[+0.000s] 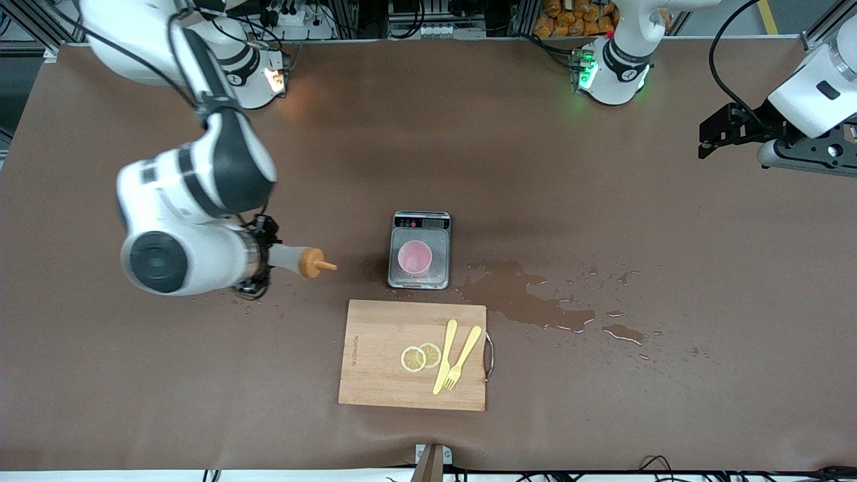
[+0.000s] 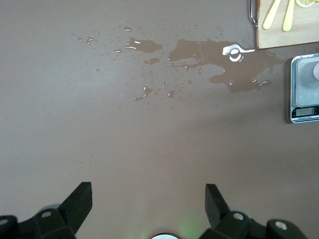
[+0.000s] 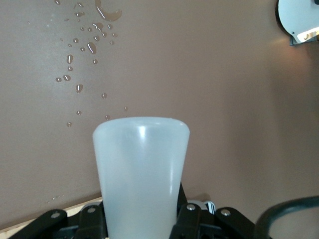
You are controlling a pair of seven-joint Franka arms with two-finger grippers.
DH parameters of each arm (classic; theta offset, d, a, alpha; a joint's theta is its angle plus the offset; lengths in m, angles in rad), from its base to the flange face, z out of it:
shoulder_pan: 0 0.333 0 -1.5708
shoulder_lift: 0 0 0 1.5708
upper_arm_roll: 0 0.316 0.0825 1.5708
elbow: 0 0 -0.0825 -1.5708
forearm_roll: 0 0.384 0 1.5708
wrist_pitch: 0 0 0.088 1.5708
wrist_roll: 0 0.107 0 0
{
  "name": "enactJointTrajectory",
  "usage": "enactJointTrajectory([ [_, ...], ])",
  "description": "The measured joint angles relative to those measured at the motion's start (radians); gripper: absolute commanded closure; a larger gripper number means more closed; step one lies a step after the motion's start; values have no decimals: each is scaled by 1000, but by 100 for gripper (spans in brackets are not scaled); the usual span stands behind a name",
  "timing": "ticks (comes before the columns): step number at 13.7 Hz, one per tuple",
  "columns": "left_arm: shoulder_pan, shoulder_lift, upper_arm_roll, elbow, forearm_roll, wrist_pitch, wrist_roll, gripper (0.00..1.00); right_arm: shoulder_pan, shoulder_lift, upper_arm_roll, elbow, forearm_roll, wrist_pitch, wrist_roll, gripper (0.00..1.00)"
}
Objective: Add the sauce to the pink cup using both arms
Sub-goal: 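Carry the bottle back to its starting spot with the right gripper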
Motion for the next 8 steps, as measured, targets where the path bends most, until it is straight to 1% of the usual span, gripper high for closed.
enactJointTrajectory([
  [3, 0, 0, 0, 0, 0, 0, 0, 0, -103, -36, -1, -46, 101, 4, -141, 55],
  [8, 0, 1, 0, 0, 0, 0, 0, 0, -300, -51, -3, -148, 326, 4, -469, 55],
])
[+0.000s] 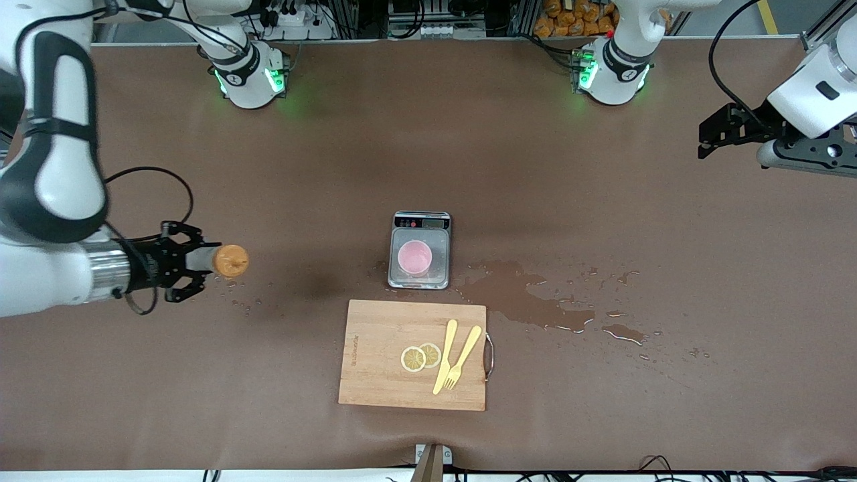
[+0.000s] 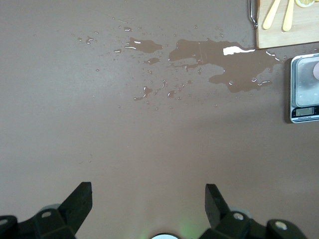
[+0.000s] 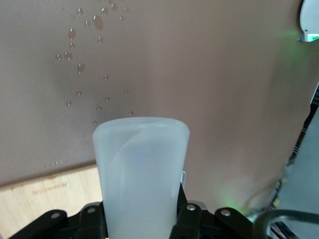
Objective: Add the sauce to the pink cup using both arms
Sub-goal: 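Carry the bottle back to its starting spot with the right gripper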
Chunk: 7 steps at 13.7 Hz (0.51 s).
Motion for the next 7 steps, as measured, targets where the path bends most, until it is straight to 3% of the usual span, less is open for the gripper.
enactJointTrajectory([
  [7, 0, 1, 0, 0, 0, -1, 0, 0, -252, 3, -2, -219, 180, 5, -465, 51],
])
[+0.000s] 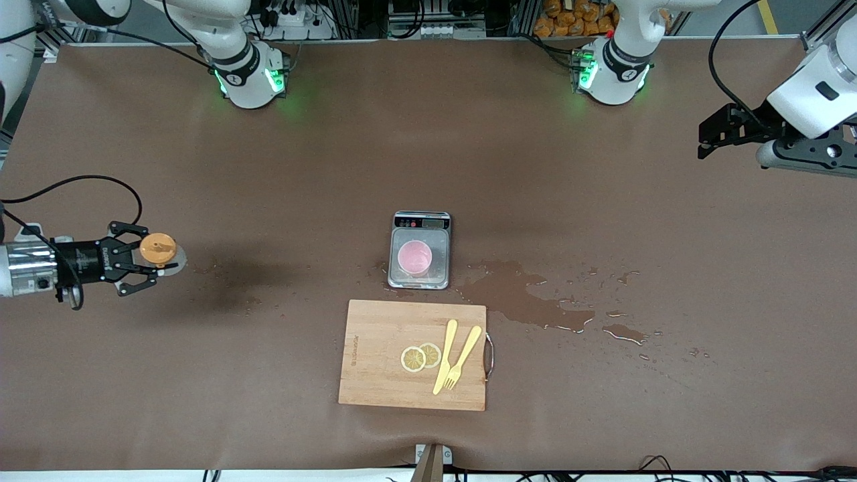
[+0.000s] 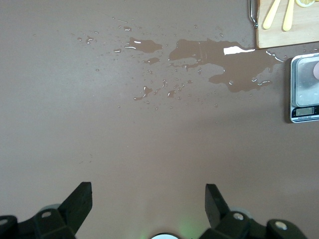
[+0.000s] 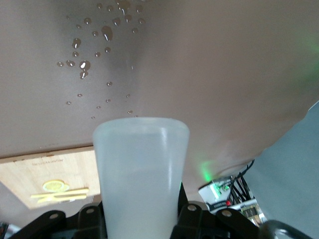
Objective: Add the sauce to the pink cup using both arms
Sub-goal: 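Carry the bottle back to its starting spot with the right gripper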
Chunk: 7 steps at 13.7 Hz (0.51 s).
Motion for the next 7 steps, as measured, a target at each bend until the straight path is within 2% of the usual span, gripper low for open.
enactJointTrajectory([
  [7, 0, 4, 0, 0, 0, 0, 0, 0, -127, 116, 0, -117, 98, 41, -328, 51],
])
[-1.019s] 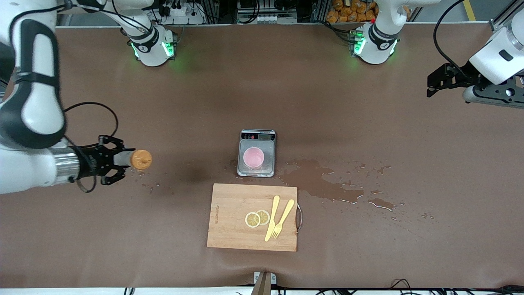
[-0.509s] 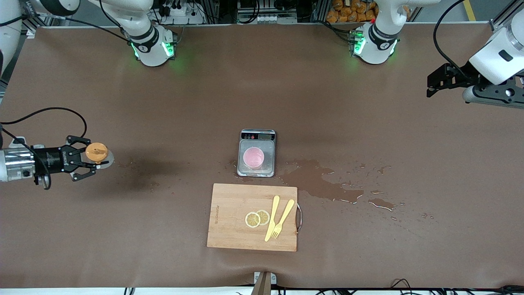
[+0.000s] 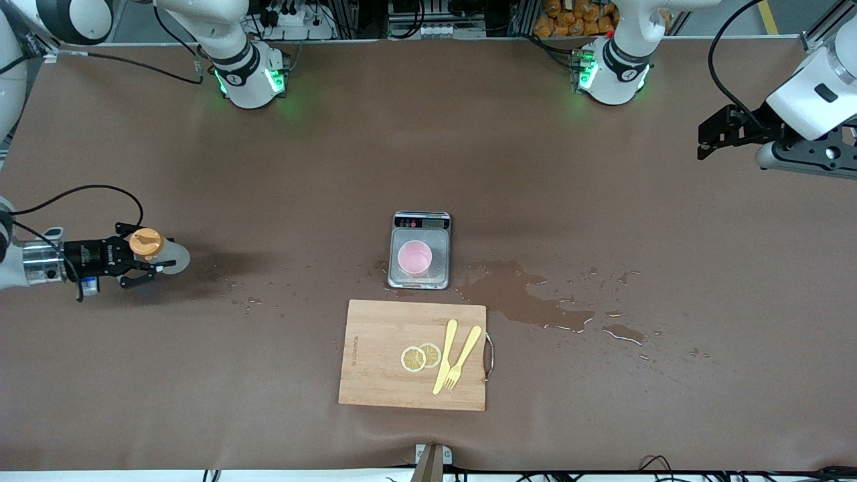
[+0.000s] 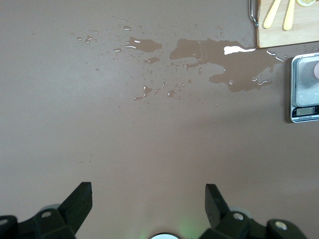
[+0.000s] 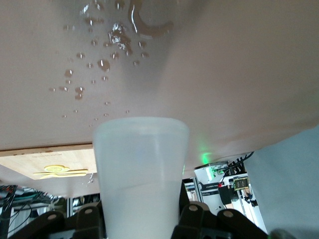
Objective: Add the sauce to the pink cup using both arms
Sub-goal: 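Carry the bottle back to its starting spot with the right gripper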
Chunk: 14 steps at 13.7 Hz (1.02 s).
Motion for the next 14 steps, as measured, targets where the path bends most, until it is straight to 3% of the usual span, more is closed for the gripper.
enactJointTrajectory([
  [4, 0, 6, 0, 0, 0, 0, 0, 0, -42, 52, 0, -61, 18, 46, -148, 51],
  [8, 0, 6, 0, 0, 0, 0, 0, 0, -80, 101, 0, -70, 37, 48, -242, 41],
  [9, 0, 6, 0, 0, 0, 0, 0, 0, -83, 112, 0, -70, 43, 48, -258, 33],
  [11, 0, 7, 0, 0, 0, 0, 0, 0, -85, 128, 1, -70, 52, 54, -274, 6],
  [12, 0, 9, 0, 0, 0, 0, 0, 0, -85, 132, 2, -70, 54, 58, -275, 0],
  [14, 0, 11, 0, 0, 0, 0, 0, 0, -85, 132, 2, -69, 56, 61, -275, 0],
])
